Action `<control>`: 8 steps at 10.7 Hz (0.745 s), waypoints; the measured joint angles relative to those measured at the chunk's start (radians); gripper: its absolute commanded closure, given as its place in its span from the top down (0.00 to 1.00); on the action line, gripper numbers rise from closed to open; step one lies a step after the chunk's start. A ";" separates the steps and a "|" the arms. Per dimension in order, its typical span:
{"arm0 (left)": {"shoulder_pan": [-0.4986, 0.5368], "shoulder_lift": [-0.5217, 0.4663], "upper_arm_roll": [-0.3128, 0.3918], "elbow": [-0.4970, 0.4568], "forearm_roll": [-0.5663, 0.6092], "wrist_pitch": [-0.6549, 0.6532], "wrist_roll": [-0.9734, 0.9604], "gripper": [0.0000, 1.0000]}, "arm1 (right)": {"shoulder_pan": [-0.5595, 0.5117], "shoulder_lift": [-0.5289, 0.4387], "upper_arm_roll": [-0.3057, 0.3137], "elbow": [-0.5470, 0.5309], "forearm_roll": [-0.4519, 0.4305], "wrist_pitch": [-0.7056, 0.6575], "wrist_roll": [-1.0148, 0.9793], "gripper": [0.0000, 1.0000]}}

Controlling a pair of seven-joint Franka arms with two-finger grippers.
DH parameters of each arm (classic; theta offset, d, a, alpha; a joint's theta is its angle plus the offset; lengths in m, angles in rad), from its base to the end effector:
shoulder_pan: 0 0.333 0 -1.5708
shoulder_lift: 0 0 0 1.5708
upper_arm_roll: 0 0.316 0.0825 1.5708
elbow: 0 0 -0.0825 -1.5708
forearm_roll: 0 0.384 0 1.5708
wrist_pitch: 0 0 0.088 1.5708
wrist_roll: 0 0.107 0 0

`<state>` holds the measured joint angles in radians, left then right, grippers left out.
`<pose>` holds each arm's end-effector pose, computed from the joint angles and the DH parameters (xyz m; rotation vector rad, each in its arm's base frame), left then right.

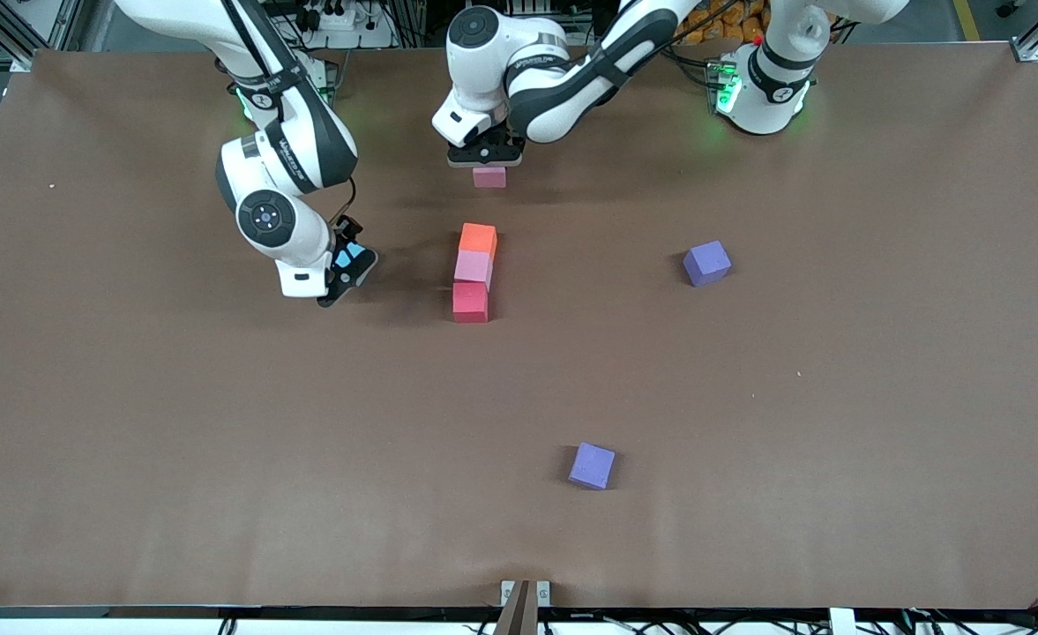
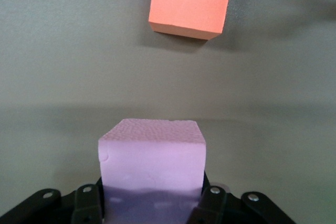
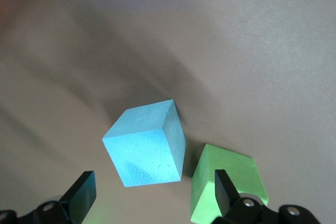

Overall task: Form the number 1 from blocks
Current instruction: 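Set the light pink cube beside orange while the right gripper reaches cyan, then grasp the cyan cube with the right gripper and lift it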

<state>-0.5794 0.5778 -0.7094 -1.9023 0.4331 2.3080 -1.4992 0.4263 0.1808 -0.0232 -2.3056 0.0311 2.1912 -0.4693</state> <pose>0.2065 -0.5915 0.2565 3.1281 -0.0106 -0.0725 0.4508 0.1933 0.2469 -2.8058 -1.2704 0.4566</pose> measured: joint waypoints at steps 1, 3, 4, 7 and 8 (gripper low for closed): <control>-0.014 0.027 0.014 0.014 0.041 0.000 0.000 0.00 | 0.001 -0.003 0.001 -0.031 0.000 0.053 -0.029 1.00; -0.021 0.091 0.024 0.051 0.099 0.000 0.006 0.00 | 0.022 -0.003 0.003 -0.093 0.000 0.166 -0.059 1.00; -0.021 0.111 0.025 0.067 0.105 0.000 0.016 0.00 | 0.041 -0.003 0.004 -0.109 0.000 0.189 -0.059 1.00; -0.037 0.129 0.055 0.107 0.108 0.000 0.032 0.00 | 0.060 -0.003 0.005 -0.114 0.000 0.197 -0.063 1.00; -0.056 0.132 0.084 0.121 0.108 0.000 0.036 0.00 | 0.064 -0.003 0.005 -0.114 0.000 0.203 -0.065 1.00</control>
<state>-0.6353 0.7099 -0.6257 -1.7818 0.5413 2.3081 -1.4635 0.4899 0.1774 -0.0181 -2.4200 0.0311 2.3940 -0.5340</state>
